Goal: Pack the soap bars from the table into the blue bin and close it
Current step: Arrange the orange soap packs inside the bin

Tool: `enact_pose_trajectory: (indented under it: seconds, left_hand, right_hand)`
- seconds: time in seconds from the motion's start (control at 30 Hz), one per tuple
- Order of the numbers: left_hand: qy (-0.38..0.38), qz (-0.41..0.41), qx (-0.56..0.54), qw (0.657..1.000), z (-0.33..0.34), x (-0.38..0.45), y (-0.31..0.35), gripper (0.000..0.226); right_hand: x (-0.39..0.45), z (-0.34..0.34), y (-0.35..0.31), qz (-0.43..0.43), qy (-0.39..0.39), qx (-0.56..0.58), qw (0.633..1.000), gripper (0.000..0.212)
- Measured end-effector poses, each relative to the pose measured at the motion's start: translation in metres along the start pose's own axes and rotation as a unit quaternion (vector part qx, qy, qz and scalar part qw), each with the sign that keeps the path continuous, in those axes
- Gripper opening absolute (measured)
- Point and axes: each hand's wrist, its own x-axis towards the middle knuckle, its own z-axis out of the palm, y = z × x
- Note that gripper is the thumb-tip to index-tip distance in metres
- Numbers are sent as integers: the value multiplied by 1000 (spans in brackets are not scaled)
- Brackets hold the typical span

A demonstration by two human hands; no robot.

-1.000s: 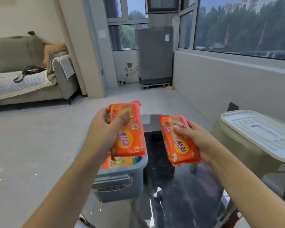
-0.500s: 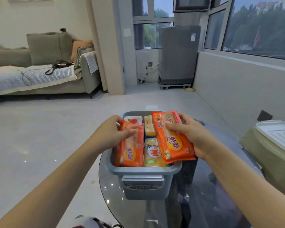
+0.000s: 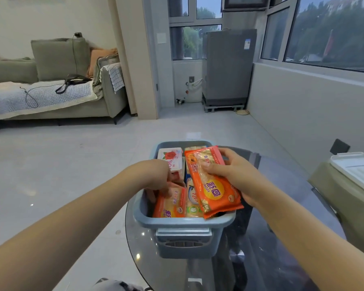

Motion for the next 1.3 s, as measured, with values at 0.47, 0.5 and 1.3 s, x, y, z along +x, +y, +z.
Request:
enact_pose_trajectory:
  seconds: [0.47, 0.5, 1.3]
  left_hand:
    - [115, 62, 178, 975, 11, 1, -5, 42]
    - [122, 68, 177, 974, 11, 2, -8, 42]
    - [308, 59, -281, 907, 43, -31, -44, 38]
  right_hand:
    - [0, 4, -3, 6, 1, -48, 999, 57]
    - [-1, 4, -4, 8, 3, -53, 999, 58]
    - [28, 72, -3, -68, -24, -384, 920, 24]
